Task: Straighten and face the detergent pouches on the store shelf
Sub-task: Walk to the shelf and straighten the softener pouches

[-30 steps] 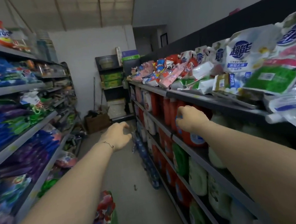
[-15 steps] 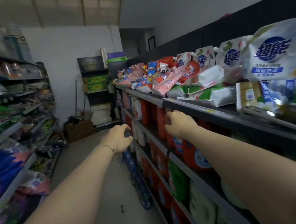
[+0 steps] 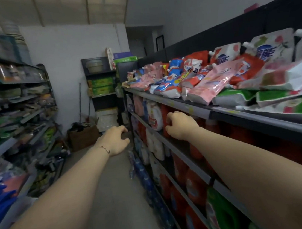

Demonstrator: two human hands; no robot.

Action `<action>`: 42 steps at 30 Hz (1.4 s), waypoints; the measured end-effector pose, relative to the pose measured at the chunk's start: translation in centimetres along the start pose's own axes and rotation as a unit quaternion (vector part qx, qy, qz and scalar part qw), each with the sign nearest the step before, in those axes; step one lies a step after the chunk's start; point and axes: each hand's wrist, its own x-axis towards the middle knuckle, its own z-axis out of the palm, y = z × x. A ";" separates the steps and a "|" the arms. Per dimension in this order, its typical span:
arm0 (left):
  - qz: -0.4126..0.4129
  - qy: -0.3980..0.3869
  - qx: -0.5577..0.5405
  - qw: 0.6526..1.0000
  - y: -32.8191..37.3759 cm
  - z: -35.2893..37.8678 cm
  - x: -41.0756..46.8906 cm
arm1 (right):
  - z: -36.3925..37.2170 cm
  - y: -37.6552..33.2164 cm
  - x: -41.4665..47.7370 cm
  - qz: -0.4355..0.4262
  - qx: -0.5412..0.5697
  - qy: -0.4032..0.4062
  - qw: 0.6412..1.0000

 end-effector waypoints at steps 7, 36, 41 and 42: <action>-0.020 -0.001 0.002 1.000 -6.3 1.9 7.2 | 5.7 -1.6 8.2 -0.003 -0.005 -0.029 1.000; -0.116 0.020 0.025 0.993 -23.8 7.8 46.3 | 23.5 0.4 52.6 -0.084 0.015 -0.052 0.995; -0.114 0.021 0.015 0.993 -27.3 8.8 52.4 | 26.4 -0.2 58.4 -0.086 0.007 -0.057 0.995; -0.113 0.023 0.014 0.993 -28.0 8.9 53.8 | 26.9 -0.4 59.8 -0.085 0.004 -0.055 0.995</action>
